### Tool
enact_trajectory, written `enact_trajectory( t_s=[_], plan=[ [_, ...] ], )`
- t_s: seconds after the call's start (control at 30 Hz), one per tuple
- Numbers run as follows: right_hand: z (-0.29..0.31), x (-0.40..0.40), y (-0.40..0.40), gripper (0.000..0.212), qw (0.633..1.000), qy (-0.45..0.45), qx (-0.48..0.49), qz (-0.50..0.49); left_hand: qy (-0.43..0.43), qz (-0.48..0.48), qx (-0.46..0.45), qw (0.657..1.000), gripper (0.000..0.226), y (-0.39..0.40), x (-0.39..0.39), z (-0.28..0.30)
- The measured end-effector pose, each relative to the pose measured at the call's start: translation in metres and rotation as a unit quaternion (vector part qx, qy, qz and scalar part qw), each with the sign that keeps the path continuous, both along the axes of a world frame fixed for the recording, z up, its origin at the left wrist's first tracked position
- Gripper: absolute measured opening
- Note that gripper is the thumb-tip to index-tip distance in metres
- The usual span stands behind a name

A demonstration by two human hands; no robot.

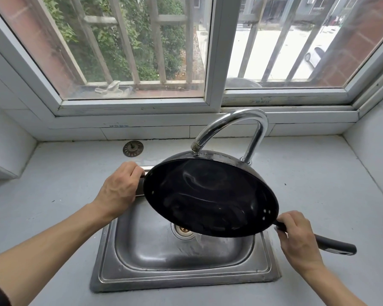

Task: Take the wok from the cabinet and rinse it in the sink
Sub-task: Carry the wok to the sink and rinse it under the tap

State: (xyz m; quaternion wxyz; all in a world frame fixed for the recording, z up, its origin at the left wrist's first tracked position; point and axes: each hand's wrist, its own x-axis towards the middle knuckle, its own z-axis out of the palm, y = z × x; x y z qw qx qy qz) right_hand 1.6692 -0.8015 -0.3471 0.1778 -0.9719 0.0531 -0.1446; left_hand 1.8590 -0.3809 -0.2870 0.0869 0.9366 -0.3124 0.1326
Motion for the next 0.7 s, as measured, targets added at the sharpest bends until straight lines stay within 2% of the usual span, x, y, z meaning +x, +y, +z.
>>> enact_trajectory(
  t_s=[0.27, 0.7],
  plan=[
    [0.01, 0.032, 0.013, 0.036, 0.998, 0.002, -0.027, 0.064, 0.031, 0.049, -0.027, 0.998, 0.02, 0.039, -0.016, -0.021],
    [0.032, 0.095, 0.04, 0.036, 0.977, -0.033, -0.088, 0.193, 0.073, 0.174, -0.089, 0.978, 0.022, 0.086, -0.068, -0.035]
  ],
)
